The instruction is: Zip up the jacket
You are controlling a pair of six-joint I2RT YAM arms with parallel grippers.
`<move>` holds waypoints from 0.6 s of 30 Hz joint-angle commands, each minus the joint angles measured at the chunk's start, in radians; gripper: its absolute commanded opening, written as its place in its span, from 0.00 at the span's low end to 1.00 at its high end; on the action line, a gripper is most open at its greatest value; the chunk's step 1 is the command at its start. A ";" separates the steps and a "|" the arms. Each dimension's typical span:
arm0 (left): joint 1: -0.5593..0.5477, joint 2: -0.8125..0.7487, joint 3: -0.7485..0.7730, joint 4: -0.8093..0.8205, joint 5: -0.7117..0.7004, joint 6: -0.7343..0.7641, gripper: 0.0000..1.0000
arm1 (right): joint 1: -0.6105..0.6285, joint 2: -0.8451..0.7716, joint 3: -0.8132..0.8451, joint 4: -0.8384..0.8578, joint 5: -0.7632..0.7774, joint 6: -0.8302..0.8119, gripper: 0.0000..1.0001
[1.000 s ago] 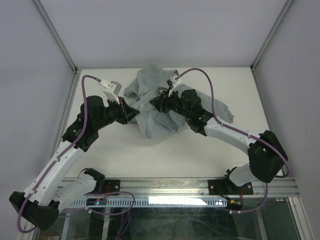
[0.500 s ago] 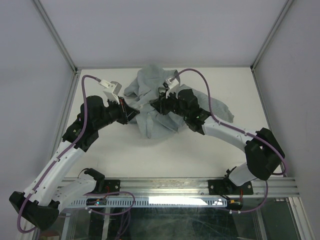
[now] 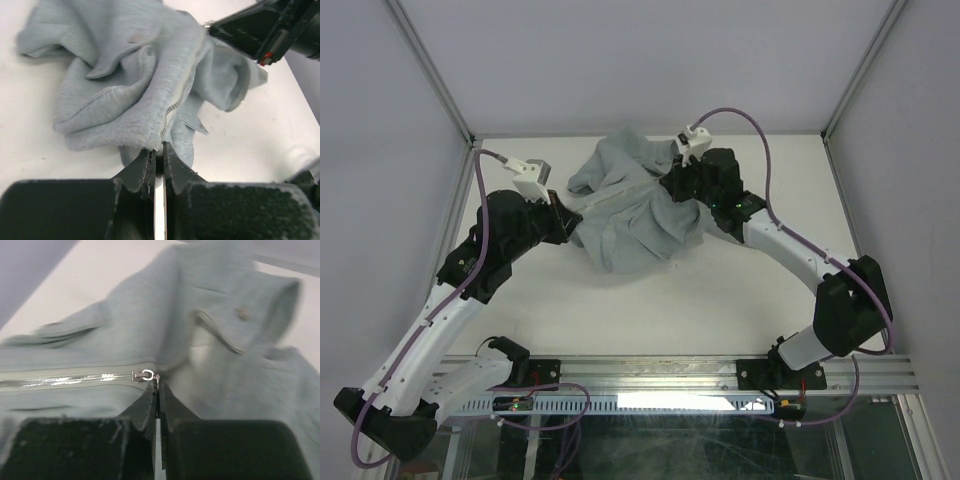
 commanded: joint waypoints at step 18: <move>0.025 0.056 0.350 -0.055 -0.492 0.082 0.00 | -0.618 -0.171 0.110 -0.391 0.204 0.025 0.00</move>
